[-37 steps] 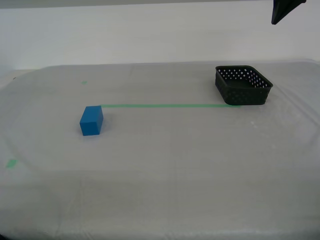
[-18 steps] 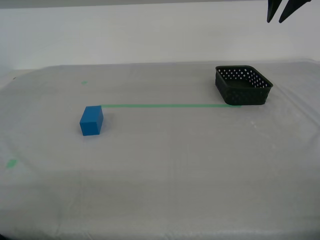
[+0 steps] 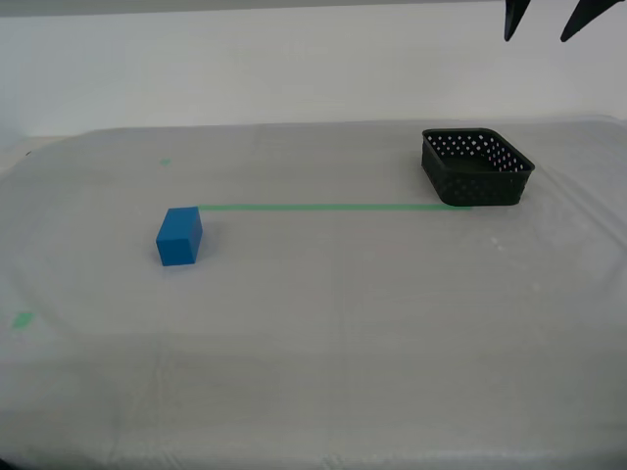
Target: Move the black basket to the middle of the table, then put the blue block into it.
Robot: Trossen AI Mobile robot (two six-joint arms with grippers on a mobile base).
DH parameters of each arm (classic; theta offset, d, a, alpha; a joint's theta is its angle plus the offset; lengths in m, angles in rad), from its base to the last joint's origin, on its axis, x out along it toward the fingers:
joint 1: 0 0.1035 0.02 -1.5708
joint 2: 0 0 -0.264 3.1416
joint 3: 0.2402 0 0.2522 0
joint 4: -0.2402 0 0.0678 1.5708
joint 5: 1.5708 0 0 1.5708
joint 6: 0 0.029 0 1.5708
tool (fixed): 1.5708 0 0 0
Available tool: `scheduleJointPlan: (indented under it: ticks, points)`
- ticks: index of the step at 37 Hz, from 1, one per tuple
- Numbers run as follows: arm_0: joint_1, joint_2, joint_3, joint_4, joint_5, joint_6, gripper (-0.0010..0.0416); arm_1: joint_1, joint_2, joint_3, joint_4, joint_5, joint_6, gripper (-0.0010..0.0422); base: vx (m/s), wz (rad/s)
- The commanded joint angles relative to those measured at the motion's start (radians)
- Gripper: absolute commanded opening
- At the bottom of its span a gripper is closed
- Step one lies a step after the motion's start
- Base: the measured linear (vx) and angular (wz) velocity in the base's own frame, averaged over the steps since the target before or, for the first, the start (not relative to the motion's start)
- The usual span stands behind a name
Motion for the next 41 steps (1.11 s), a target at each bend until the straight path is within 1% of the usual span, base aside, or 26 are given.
scheduleJointPlan:
  ticks: [1, 4, 7, 16, 21, 26, 34, 41]
  points:
    - [0.000, 0.000, 0.000, 0.020, 0.003, -0.003, 0.0399, 0.000, 0.000, 0.000, 0.004, -0.001, 0.002, 0.0000, 0.000, 0.000]
    - [0.000, 0.000, 0.000, 0.027, 0.003, -0.003, 0.0382, 0.000, 0.000, 0.000, 0.005, -0.001, 0.002, 0.0000, 0.000, 0.000]
    - [0.000, 0.012, 0.000, 0.037, 0.003, -0.003, 0.0377, 0.000, 0.000, 0.000, 0.005, -0.001, 0.002, 0.0000, 0.000, 0.000]
    - [0.000, 0.061, -0.003, 0.030, 0.003, -0.016, 0.0402, 0.000, 0.000, 0.000, 0.005, -0.001, 0.002, 0.0000, 0.000, 0.000]
    - [0.001, 0.089, -0.005, 0.032, 0.003, -0.016, 0.0398, 0.000, 0.000, 0.000, 0.004, -0.001, 0.002, 0.0000, 0.000, 0.000]
    - [0.000, 0.114, -0.016, 0.076, 0.003, -0.018, 0.0399, 0.000, 0.000, 0.001, 0.003, -0.001, 0.002, 0.0000, 0.000, 0.000]
    - [0.001, 0.150, -0.018, 0.095, 0.003, -0.019, 0.0399, 0.000, 0.000, 0.000, 0.004, -0.001, 0.002, 0.0000, 0.000, 0.000]
    - [0.002, 0.210, -0.020, 0.130, 0.007, -0.025, 0.0399, 0.000, 0.000, 0.001, 0.005, -0.001, 0.002, 0.0000, 0.000, 0.000]
